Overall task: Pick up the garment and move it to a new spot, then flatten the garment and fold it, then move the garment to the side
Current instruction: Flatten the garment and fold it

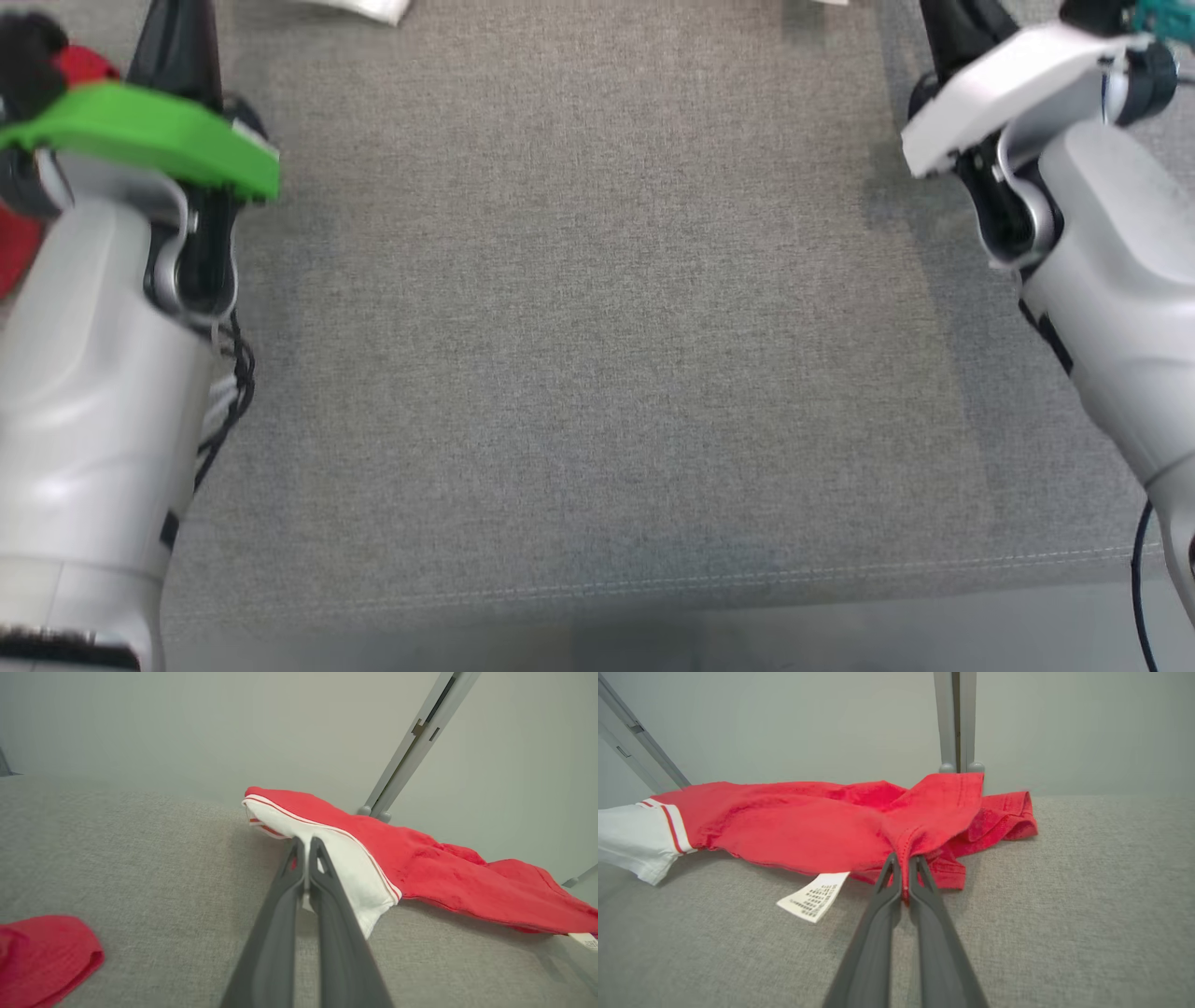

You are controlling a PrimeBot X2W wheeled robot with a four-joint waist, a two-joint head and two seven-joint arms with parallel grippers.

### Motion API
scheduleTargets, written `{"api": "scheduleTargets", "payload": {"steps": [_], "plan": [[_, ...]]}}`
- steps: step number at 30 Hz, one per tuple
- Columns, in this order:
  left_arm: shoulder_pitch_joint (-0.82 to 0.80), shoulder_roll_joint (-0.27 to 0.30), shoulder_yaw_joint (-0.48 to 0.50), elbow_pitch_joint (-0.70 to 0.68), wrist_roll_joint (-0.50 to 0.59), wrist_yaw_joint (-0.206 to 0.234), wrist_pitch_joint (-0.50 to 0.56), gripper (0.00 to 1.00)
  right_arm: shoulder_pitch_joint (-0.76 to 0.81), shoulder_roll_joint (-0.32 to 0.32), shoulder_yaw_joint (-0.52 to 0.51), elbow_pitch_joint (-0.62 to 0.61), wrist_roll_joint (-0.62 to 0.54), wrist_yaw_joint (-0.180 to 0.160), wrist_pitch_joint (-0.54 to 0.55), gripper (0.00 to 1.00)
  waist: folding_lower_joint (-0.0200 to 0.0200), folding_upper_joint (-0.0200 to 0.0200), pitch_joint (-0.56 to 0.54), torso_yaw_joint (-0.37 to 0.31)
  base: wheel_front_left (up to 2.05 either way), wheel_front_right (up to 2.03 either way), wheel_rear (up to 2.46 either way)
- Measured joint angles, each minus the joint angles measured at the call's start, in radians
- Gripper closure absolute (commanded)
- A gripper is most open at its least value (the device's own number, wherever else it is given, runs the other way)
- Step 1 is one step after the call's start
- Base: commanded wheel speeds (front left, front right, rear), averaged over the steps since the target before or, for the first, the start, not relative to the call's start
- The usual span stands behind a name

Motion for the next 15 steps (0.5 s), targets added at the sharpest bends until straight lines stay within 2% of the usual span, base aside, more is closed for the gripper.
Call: {"api": "scheduleTargets", "payload": {"steps": [5, 10, 15], "plan": [[0.204, 0.040, 0.019, -0.179, 0.016, 0.039, -0.003, 1.00, 0.141, -0.047, 0.008, -0.088, 0.115, 0.000, -0.001, 1.00, 0.0000, 0.0000, -0.043, 0.001, 0.00, 0.00, 0.00], [0.405, 0.094, 0.021, -0.407, 0.030, 0.118, 0.005, 1.00, 0.273, -0.091, -0.006, -0.159, 0.175, 0.000, -0.002, 1.00, -0.0001, 0.0000, -0.093, 0.001, 0.00, 0.00, 0.00], [0.612, 0.144, 0.017, -0.627, 0.041, 0.217, 0.046, 1.00, 0.413, -0.112, -0.037, -0.200, 0.176, 0.000, -0.006, 1.00, -0.0001, 0.0000, -0.145, 0.002, 0.00, 0.00, 0.00]]}}
